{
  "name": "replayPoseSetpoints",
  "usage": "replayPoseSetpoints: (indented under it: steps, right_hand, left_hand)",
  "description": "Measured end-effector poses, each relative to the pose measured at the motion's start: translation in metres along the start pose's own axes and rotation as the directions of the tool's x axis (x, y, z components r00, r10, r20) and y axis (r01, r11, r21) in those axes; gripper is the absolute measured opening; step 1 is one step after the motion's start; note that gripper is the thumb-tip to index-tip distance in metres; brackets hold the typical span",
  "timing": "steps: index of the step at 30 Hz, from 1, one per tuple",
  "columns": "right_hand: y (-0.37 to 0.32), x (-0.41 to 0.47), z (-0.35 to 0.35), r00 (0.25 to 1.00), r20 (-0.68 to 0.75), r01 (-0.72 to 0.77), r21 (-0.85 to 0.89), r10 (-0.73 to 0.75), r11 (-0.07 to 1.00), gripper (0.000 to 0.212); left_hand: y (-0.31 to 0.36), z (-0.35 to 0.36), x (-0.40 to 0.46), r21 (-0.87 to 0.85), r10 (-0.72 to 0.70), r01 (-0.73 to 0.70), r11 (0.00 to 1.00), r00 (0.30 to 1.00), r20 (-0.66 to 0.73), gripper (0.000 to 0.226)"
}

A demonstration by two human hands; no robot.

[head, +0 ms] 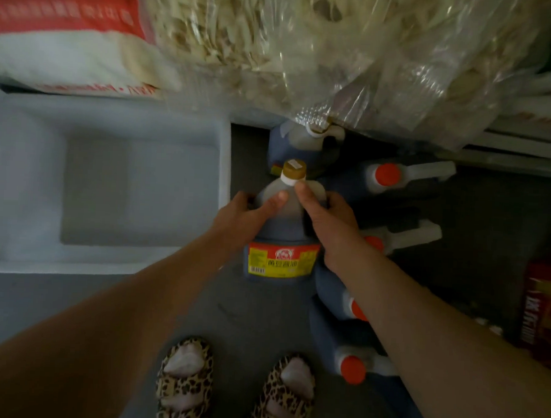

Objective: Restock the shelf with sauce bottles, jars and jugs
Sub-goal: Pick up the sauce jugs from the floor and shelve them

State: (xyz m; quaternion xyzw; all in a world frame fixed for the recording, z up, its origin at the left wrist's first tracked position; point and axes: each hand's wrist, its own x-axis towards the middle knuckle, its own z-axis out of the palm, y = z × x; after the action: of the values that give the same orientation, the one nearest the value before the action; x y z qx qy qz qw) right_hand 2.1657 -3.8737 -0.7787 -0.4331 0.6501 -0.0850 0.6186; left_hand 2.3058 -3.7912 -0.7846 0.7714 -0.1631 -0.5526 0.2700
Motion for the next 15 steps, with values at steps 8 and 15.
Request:
replayPoseSetpoints:
  steps: [8, 15]
  right_hand:
    - [-0.089, -0.114, -0.021, 0.998, 0.019, -0.055, 0.028, 0.054, 0.998, 0.058]
    - [-0.23, -0.262, -0.066, 0.996, -0.075, -0.042, 0.111, 0.051, 0.993, 0.084]
  left_hand:
    - [0.071, -0.044, -0.111, 0.092, 0.061, -0.068, 0.993, 0.995, 0.075, 0.082]
    - [0.208, -0.099, -0.248, 0.131, 0.185, -0.204, 0.97, 0.972, 0.141, 0.086]
